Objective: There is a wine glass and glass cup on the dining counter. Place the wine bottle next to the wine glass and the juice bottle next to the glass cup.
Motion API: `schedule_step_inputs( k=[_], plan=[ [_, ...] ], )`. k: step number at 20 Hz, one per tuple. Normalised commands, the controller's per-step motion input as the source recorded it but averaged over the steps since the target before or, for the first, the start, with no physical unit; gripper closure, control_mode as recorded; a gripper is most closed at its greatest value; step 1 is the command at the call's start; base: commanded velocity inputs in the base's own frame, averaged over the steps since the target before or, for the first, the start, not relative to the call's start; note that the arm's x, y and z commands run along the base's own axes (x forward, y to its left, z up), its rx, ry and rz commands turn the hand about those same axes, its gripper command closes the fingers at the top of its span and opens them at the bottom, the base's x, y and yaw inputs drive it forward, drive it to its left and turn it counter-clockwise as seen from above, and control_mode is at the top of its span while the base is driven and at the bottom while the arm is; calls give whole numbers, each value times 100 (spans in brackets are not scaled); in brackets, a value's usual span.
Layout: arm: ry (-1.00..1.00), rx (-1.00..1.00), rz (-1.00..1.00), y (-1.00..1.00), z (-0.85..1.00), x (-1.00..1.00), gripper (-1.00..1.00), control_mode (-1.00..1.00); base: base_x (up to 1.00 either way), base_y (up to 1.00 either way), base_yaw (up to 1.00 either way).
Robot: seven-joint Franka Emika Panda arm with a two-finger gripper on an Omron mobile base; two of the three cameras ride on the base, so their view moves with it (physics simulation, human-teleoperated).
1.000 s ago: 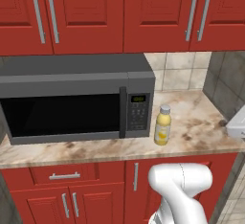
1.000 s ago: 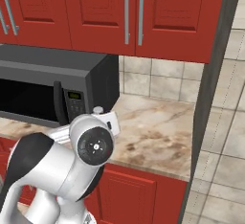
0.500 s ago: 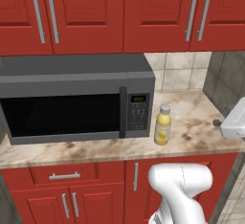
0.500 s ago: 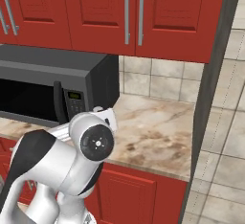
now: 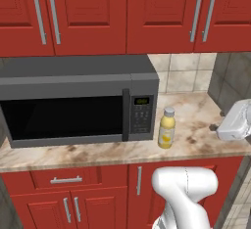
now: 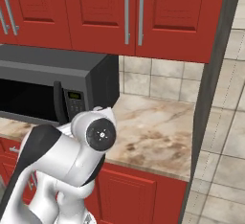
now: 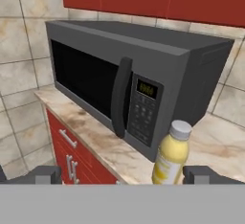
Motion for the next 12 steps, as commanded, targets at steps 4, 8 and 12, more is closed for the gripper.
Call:
schedule_step_inputs(
  k=[4, 8, 12],
  plan=[
    [-4, 0, 0, 20, -38, 23, -100, -100, 0, 0, 0],
    [-10, 2, 0, 18, -48, 4, -100, -100, 0, 0, 0],
    [-15, 2, 0, 17, -53, 13, -100, -100, 0, 0, 0]
  ],
)
